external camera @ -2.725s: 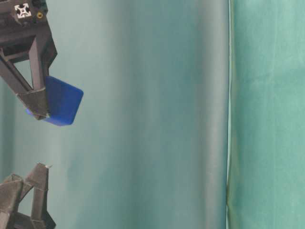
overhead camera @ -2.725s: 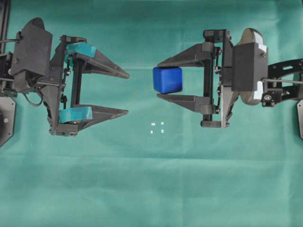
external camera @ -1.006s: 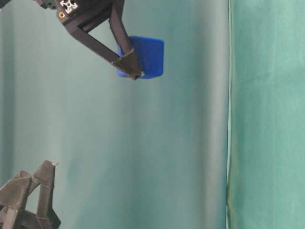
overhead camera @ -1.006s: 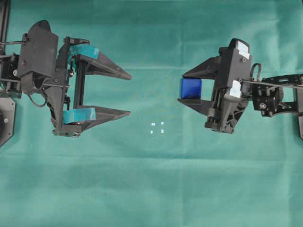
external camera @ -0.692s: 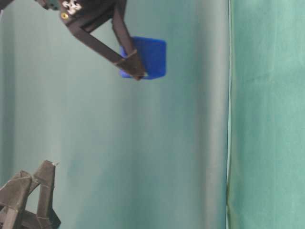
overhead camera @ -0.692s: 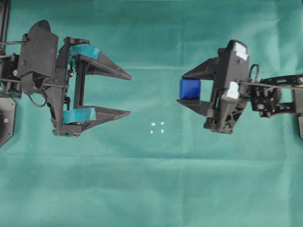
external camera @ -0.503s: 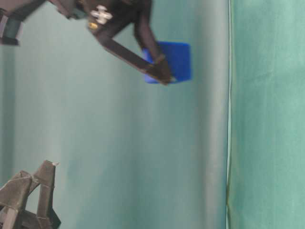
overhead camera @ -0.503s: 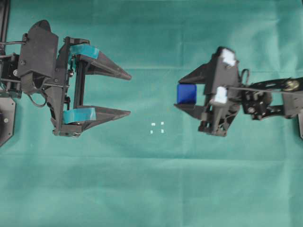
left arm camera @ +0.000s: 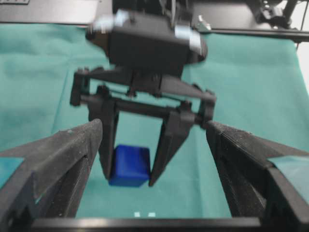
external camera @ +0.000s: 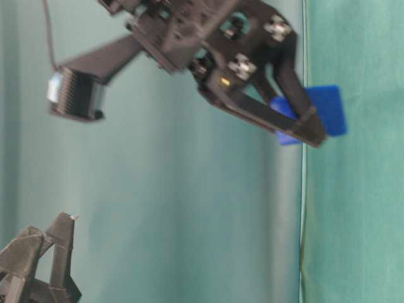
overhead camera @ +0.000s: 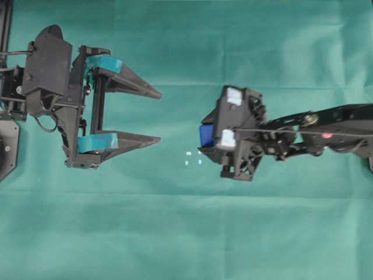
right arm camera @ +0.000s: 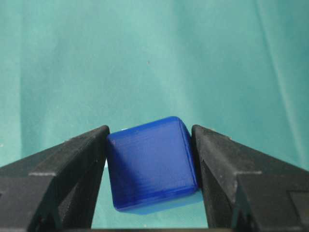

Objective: Handover the blue block to the right arm after grasping it with the left arm, then place it in the designated position.

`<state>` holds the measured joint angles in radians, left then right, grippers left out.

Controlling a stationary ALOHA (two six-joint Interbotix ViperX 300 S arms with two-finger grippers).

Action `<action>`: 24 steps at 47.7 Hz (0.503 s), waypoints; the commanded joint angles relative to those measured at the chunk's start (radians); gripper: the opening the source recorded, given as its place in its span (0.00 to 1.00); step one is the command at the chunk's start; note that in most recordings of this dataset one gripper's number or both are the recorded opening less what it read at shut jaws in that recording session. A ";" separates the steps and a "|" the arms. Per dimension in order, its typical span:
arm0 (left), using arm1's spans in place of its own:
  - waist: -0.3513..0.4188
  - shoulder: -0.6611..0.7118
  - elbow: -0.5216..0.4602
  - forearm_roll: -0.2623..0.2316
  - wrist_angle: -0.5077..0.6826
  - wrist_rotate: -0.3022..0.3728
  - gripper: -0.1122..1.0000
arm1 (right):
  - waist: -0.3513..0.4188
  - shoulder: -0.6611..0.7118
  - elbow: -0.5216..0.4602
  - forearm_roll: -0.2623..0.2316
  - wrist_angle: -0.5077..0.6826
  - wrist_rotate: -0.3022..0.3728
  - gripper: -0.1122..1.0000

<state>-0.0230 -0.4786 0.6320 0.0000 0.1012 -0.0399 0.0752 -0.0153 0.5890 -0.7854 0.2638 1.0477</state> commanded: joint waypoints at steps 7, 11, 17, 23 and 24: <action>0.002 -0.006 -0.026 -0.002 -0.002 0.002 1.00 | 0.000 0.071 -0.060 0.002 -0.040 0.002 0.63; 0.002 -0.006 -0.026 -0.002 0.000 0.002 1.00 | -0.002 0.095 -0.067 0.002 -0.057 0.002 0.63; 0.002 -0.006 -0.026 -0.002 0.000 0.002 1.00 | -0.005 0.133 -0.078 0.002 -0.097 0.003 0.63; 0.002 -0.006 -0.026 -0.002 -0.002 0.002 1.00 | -0.008 0.166 -0.089 0.009 -0.126 0.003 0.63; 0.002 -0.006 -0.026 -0.002 0.000 0.002 1.00 | -0.008 0.172 -0.091 0.012 -0.132 0.003 0.63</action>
<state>-0.0230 -0.4786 0.6335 0.0000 0.1058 -0.0383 0.0721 0.1565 0.5277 -0.7808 0.1534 1.0492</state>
